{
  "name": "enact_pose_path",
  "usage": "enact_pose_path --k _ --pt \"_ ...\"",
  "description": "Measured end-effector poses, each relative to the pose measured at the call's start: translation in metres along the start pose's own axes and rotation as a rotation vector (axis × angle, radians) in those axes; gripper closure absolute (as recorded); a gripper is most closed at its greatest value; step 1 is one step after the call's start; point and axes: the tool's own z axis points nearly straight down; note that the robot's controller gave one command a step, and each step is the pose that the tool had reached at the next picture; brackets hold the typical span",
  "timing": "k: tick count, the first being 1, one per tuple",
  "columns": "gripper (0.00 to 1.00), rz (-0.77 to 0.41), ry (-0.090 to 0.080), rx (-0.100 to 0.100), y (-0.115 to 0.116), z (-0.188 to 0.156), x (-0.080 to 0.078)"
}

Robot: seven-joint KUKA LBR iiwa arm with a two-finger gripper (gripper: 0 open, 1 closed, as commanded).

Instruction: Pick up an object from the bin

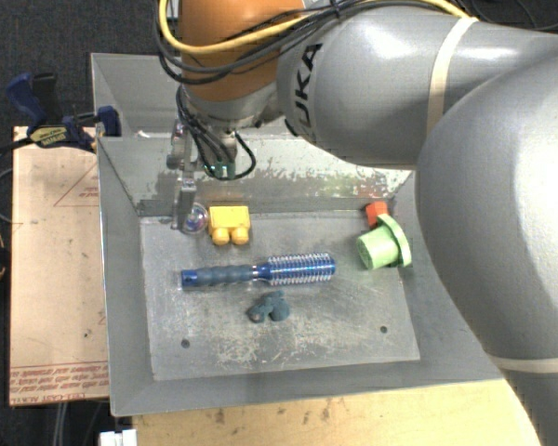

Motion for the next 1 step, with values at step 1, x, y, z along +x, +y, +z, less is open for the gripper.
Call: enact_pose_path --k 1 --pt "0.00 -0.043 -0.010 -0.003 -0.0213 0.1687 0.0644"
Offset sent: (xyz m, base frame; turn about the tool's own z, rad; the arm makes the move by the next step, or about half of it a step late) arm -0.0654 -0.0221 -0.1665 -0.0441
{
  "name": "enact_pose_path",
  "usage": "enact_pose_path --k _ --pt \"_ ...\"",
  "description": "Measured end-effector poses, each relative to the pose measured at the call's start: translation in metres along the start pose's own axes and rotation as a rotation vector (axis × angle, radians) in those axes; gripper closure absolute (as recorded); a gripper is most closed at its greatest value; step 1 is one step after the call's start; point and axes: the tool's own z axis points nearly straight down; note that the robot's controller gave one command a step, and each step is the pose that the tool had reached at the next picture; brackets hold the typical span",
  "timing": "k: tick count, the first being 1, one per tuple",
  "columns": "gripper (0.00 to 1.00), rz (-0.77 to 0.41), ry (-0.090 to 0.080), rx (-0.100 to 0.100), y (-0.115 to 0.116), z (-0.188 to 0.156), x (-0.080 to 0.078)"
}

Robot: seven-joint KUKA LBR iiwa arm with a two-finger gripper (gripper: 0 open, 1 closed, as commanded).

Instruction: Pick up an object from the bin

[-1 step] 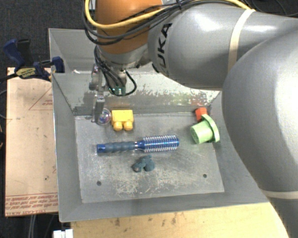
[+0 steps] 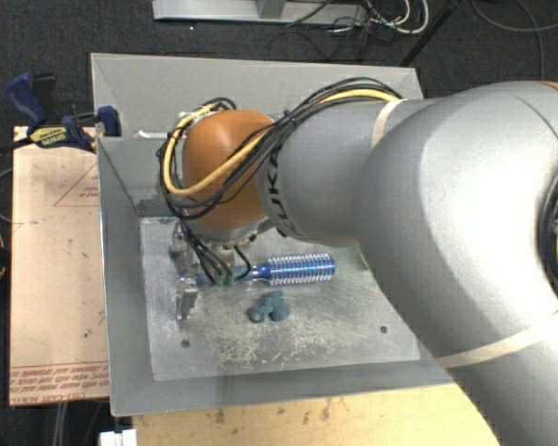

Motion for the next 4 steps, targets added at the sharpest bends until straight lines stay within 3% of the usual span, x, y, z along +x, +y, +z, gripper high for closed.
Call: enact_pose_path --k 1,2,3,4 --pt "0.00 0.076 0.001 0.005 -0.072 -0.029 0.009" --pt "1.00 0.068 0.001 0.001 -0.067 -0.028 0.010" --pt "1.00 0.049 -0.004 0.001 -0.064 -0.123 0.029" --pt "1.00 -0.056 0.000 0.002 -0.057 -0.147 0.039"
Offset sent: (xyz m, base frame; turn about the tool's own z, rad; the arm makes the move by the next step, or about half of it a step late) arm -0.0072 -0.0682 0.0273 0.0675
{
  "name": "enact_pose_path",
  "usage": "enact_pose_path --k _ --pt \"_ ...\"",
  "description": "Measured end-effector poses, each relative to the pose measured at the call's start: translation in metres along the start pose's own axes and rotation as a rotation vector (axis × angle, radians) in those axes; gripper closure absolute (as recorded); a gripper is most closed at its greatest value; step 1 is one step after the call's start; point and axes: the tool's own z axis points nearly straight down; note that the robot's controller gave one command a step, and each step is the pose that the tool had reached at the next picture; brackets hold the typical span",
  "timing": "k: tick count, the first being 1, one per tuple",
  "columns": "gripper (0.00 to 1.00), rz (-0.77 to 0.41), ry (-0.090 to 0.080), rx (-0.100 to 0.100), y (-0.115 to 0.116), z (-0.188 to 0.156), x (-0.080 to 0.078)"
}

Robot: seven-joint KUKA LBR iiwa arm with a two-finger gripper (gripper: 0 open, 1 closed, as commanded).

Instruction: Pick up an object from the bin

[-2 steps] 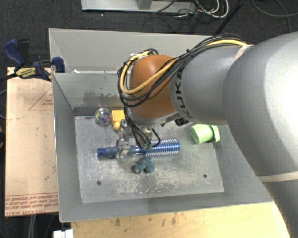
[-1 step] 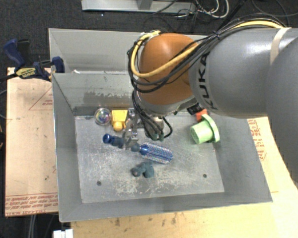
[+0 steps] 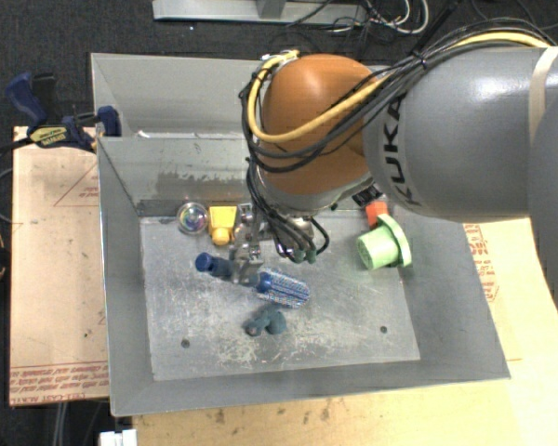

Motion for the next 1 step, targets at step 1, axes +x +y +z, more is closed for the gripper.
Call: enact_pose_path --k 1 --pt "1.00 0.001 0.001 0.000 -0.0002 0.0009 0.0001"
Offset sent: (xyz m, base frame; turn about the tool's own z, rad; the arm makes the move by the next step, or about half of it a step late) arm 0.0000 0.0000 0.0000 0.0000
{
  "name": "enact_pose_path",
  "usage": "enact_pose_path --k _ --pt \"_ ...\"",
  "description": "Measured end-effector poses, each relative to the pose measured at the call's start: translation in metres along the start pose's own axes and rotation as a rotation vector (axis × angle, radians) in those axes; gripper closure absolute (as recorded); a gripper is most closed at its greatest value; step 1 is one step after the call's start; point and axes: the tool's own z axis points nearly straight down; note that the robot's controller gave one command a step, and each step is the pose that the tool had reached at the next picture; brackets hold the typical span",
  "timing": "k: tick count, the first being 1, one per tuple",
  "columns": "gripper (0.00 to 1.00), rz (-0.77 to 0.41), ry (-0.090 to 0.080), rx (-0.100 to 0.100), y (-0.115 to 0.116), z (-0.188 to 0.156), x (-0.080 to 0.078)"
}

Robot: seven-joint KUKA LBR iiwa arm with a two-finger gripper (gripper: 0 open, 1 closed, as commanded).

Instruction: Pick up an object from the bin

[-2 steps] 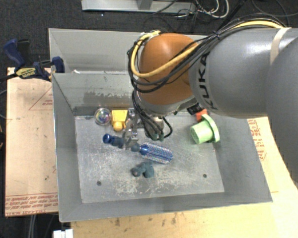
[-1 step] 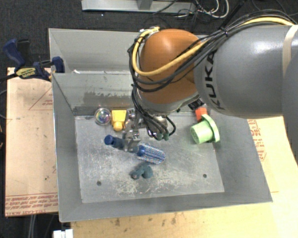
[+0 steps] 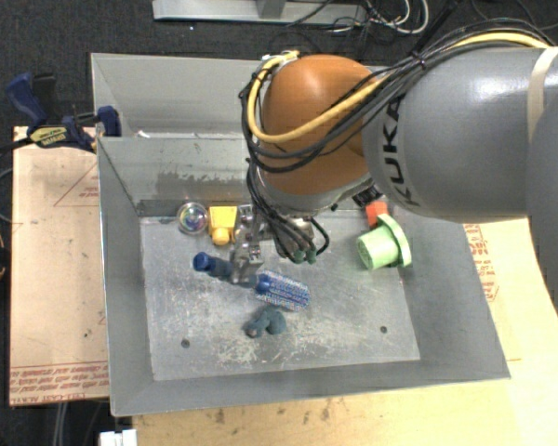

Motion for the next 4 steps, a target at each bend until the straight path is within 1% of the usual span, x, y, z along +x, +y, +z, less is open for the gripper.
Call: enact_pose_path --k 1,2,3,4 --pt "1.00 0.003 0.007 0.001 0.001 0.063 0.005" --pt "0.00 0.005 0.001 0.000 0.001 0.059 0.004" --pt "0.00 0.077 -0.006 -0.005 -0.058 0.140 0.016" --pt "0.00 0.122 -0.012 -0.002 -0.052 0.018 -0.044"
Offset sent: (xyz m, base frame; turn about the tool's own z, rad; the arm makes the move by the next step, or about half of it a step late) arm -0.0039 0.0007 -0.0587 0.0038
